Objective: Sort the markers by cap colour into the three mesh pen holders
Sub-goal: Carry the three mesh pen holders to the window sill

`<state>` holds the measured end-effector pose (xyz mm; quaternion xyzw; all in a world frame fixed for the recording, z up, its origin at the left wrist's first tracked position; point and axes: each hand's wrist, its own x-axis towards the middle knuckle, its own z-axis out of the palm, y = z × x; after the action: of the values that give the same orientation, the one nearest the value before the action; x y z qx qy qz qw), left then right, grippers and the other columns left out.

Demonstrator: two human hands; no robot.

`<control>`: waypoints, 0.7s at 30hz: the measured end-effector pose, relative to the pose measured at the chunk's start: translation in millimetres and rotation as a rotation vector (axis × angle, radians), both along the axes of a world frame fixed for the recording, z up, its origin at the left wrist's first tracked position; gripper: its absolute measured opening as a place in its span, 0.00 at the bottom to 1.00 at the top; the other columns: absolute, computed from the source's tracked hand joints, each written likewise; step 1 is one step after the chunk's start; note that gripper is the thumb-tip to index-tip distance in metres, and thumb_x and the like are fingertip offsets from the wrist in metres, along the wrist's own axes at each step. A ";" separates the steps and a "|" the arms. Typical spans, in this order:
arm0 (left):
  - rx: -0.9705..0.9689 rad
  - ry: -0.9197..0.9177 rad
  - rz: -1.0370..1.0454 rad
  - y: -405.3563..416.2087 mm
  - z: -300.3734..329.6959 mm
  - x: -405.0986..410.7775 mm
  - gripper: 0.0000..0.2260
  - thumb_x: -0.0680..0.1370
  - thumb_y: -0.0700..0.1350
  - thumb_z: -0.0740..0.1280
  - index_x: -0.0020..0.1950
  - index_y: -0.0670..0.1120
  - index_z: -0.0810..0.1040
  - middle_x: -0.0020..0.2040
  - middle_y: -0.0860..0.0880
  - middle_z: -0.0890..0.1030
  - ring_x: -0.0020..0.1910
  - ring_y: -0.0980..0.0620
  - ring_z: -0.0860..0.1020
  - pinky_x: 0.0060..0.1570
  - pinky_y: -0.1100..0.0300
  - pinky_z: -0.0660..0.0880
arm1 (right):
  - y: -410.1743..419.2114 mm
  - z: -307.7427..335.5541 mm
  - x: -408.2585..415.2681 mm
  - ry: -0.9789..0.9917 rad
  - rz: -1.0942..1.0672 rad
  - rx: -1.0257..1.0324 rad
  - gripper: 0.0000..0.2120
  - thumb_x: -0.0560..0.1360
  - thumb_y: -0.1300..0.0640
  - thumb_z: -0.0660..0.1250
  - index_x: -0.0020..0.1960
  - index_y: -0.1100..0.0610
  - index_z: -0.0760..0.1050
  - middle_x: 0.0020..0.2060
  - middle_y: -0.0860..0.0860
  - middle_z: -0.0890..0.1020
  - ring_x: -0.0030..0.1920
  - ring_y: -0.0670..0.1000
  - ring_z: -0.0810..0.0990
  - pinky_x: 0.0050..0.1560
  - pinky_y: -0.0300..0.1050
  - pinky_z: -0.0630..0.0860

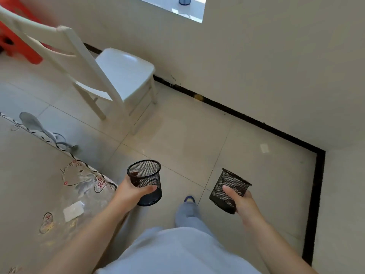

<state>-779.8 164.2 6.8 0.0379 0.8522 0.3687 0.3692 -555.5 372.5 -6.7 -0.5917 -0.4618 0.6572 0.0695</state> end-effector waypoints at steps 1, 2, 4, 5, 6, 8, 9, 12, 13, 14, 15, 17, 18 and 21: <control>0.003 0.012 0.009 14.0 3.7 -9.9 0.31 0.65 0.46 0.78 0.62 0.47 0.68 0.52 0.51 0.75 0.51 0.52 0.72 0.52 0.60 0.68 | 18.2 4.5 -15.7 0.001 0.053 0.013 0.20 0.69 0.55 0.73 0.59 0.55 0.73 0.52 0.53 0.82 0.53 0.53 0.80 0.57 0.49 0.74; 0.014 0.022 0.012 26.9 6.4 -20.0 0.30 0.64 0.46 0.78 0.62 0.48 0.69 0.52 0.52 0.75 0.51 0.53 0.73 0.52 0.60 0.67 | 35.4 8.3 -31.5 -0.001 0.094 0.021 0.20 0.69 0.55 0.73 0.58 0.55 0.73 0.53 0.53 0.82 0.52 0.52 0.80 0.55 0.47 0.74; 0.039 0.044 0.018 49.4 9.4 -38.8 0.29 0.64 0.46 0.79 0.59 0.50 0.69 0.51 0.53 0.75 0.50 0.53 0.73 0.52 0.60 0.68 | 67.5 12.6 -63.5 -0.005 0.128 0.029 0.20 0.69 0.55 0.73 0.59 0.55 0.73 0.52 0.52 0.82 0.51 0.51 0.80 0.50 0.44 0.74; 0.037 0.048 0.030 59.0 10.6 -47.7 0.29 0.63 0.46 0.79 0.59 0.50 0.69 0.51 0.53 0.75 0.51 0.53 0.73 0.52 0.59 0.69 | 80.8 14.2 -79.1 -0.008 0.134 0.028 0.21 0.69 0.55 0.73 0.59 0.56 0.72 0.52 0.53 0.82 0.51 0.51 0.80 0.50 0.44 0.75; 0.030 0.048 0.047 68.3 10.8 -57.7 0.29 0.63 0.46 0.79 0.59 0.50 0.69 0.51 0.53 0.75 0.51 0.52 0.73 0.52 0.59 0.69 | 92.7 14.8 -94.9 -0.008 0.142 0.022 0.22 0.69 0.54 0.73 0.60 0.56 0.72 0.52 0.53 0.82 0.51 0.51 0.80 0.51 0.45 0.76; 0.026 0.026 0.087 86.1 7.7 -80.6 0.30 0.64 0.46 0.79 0.60 0.48 0.69 0.51 0.52 0.74 0.51 0.52 0.72 0.51 0.61 0.68 | 114.0 14.2 -127.7 -0.002 0.166 0.001 0.21 0.69 0.54 0.74 0.59 0.55 0.72 0.51 0.51 0.82 0.51 0.51 0.81 0.53 0.46 0.75; 0.024 0.011 0.103 95.0 5.4 -93.0 0.29 0.64 0.46 0.79 0.60 0.49 0.69 0.51 0.52 0.74 0.50 0.53 0.72 0.49 0.61 0.67 | 123.0 12.9 -143.6 0.002 0.173 -0.009 0.20 0.68 0.54 0.74 0.57 0.54 0.73 0.50 0.50 0.82 0.50 0.50 0.81 0.51 0.45 0.75; 0.027 -0.004 0.141 124.7 -4.3 -138.4 0.28 0.64 0.46 0.79 0.57 0.52 0.68 0.48 0.54 0.74 0.48 0.54 0.72 0.44 0.62 0.68 | 151.6 2.5 -192.3 -0.008 0.184 -0.019 0.19 0.68 0.55 0.74 0.57 0.55 0.73 0.48 0.50 0.82 0.48 0.50 0.81 0.52 0.46 0.75; 0.039 -0.005 0.160 135.5 -7.0 -156.8 0.27 0.64 0.46 0.79 0.57 0.52 0.68 0.49 0.54 0.75 0.48 0.54 0.72 0.45 0.61 0.68 | 161.3 0.3 -209.2 -0.012 0.187 -0.024 0.20 0.68 0.55 0.74 0.58 0.55 0.73 0.49 0.51 0.82 0.49 0.52 0.81 0.53 0.47 0.75; 0.054 -0.005 0.170 147.1 -8.9 -176.7 0.27 0.63 0.46 0.79 0.56 0.52 0.68 0.50 0.53 0.75 0.49 0.53 0.73 0.47 0.61 0.68 | 170.7 -0.8 -225.9 -0.014 0.186 -0.031 0.21 0.68 0.55 0.74 0.59 0.56 0.73 0.50 0.52 0.82 0.50 0.53 0.81 0.54 0.48 0.76; 0.068 -0.008 0.172 159.2 -10.2 -198.1 0.27 0.63 0.45 0.79 0.56 0.52 0.68 0.50 0.53 0.76 0.49 0.53 0.73 0.49 0.61 0.67 | 180.4 -1.1 -242.8 -0.019 0.178 -0.034 0.22 0.68 0.55 0.74 0.59 0.56 0.72 0.51 0.52 0.82 0.51 0.53 0.81 0.55 0.48 0.76; 0.081 -0.028 0.150 183.1 -8.4 -242.0 0.27 0.63 0.44 0.79 0.56 0.50 0.70 0.52 0.51 0.78 0.50 0.51 0.75 0.51 0.60 0.69 | 199.5 2.1 -277.8 -0.038 0.156 -0.021 0.22 0.68 0.54 0.74 0.59 0.55 0.73 0.51 0.53 0.83 0.51 0.53 0.81 0.55 0.49 0.76; 0.077 -0.036 0.125 194.8 -6.2 -263.0 0.27 0.63 0.44 0.79 0.57 0.48 0.71 0.54 0.50 0.79 0.52 0.50 0.76 0.53 0.59 0.70 | 207.4 5.5 -294.8 -0.042 0.149 -0.016 0.21 0.68 0.53 0.74 0.59 0.55 0.73 0.51 0.52 0.83 0.51 0.53 0.82 0.57 0.50 0.76; 0.065 -0.006 0.010 233.5 1.2 -329.5 0.31 0.61 0.47 0.80 0.61 0.48 0.71 0.56 0.49 0.78 0.57 0.49 0.76 0.61 0.54 0.70 | 236.3 14.4 -353.5 -0.008 0.173 0.025 0.22 0.68 0.54 0.74 0.60 0.55 0.73 0.52 0.52 0.83 0.52 0.53 0.81 0.59 0.51 0.75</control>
<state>-1109.3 397.7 7.9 0.0443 0.8389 0.3981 0.3686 -909.0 608.8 7.7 -0.5513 -0.5194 0.6527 0.0181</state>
